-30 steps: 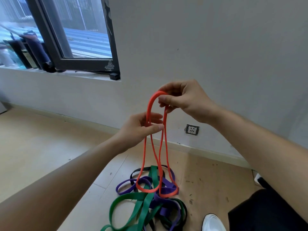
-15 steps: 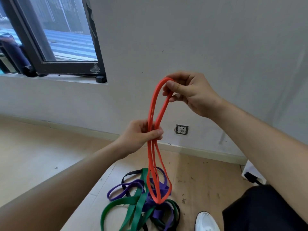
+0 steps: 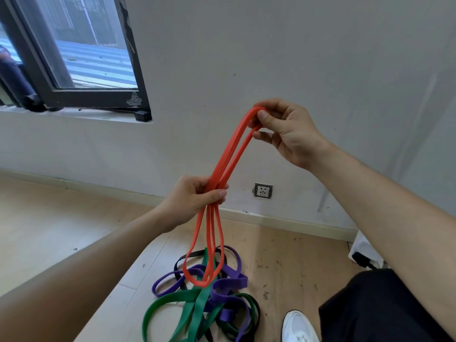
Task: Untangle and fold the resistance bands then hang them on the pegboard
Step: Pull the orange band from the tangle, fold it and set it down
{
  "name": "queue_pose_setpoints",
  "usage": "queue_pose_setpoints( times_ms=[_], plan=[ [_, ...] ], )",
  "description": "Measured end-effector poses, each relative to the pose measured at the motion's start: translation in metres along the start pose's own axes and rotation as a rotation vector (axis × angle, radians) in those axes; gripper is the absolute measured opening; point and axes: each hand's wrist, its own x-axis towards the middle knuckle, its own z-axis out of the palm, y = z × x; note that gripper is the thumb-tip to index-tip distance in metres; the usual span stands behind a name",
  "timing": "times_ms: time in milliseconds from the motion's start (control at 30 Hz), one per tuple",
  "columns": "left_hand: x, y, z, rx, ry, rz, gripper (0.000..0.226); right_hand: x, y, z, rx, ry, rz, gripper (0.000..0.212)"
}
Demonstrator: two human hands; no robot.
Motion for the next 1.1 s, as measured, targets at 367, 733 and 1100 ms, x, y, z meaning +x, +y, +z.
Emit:
queue_pose_setpoints(
  times_ms=[367,733,1100],
  plan=[
    [-0.003,0.006,-0.038,0.02,0.222,0.013,0.01,-0.011,0.037,-0.045,-0.509,-0.25,0.364,0.021],
    [-0.007,0.019,-0.036,0.137,0.114,0.068,0.013,-0.019,0.034,0.03,-0.798,-0.549,0.344,0.042],
    [-0.012,0.002,-0.044,0.286,-0.029,0.049,0.015,-0.018,0.037,0.053,-0.857,-0.541,0.225,0.021]
  ],
)
